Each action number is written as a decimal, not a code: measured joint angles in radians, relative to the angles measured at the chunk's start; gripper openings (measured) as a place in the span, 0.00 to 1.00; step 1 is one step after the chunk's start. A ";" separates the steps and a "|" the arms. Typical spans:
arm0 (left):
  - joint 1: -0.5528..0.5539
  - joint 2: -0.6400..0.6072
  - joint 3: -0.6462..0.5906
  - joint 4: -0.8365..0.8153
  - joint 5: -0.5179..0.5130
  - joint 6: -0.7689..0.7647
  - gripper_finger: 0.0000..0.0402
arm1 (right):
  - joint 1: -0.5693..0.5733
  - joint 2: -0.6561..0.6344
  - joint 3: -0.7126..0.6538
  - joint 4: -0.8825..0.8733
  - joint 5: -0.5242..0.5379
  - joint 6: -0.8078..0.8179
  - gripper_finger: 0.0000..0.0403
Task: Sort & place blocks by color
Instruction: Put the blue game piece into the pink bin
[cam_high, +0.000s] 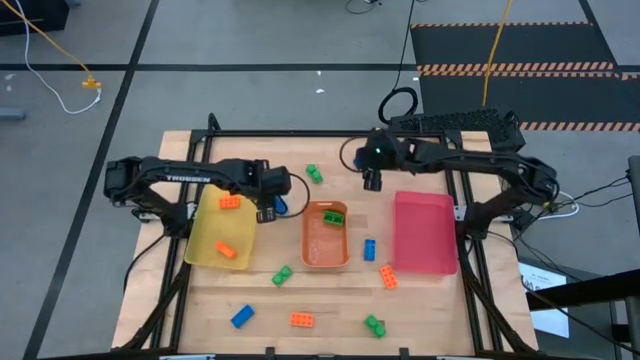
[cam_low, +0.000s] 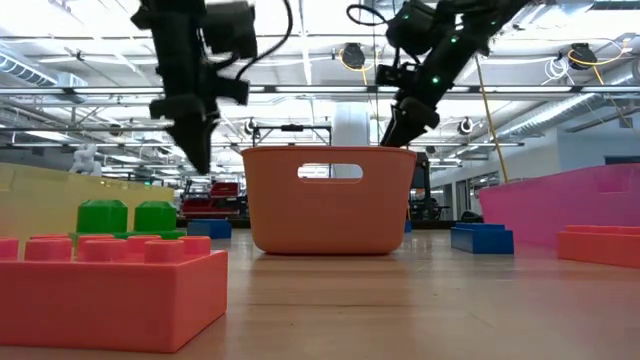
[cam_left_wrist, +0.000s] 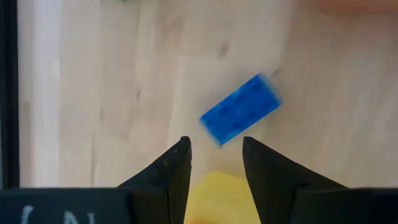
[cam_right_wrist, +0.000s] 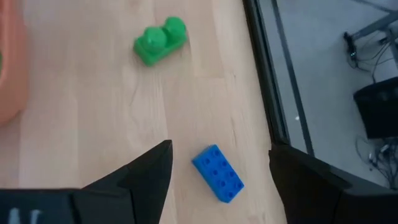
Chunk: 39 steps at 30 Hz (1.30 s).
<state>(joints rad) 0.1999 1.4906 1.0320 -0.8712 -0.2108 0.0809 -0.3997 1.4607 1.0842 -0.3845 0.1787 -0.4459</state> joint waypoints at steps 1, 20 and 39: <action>0.017 0.000 -0.014 0.000 0.000 0.007 0.35 | -0.007 0.015 0.018 -0.012 0.000 -0.009 0.63; 0.117 0.000 -0.091 -0.009 -0.056 0.066 0.34 | -0.145 0.307 0.173 -0.165 -0.051 -0.164 0.63; 0.115 -0.048 0.119 0.229 0.048 0.154 0.34 | -0.192 0.386 0.210 -0.205 -0.081 -0.222 0.63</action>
<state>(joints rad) 0.3150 1.4431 1.1508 -0.6419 -0.1624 0.2352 -0.5915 1.8469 1.2938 -0.5890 0.0978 -0.6674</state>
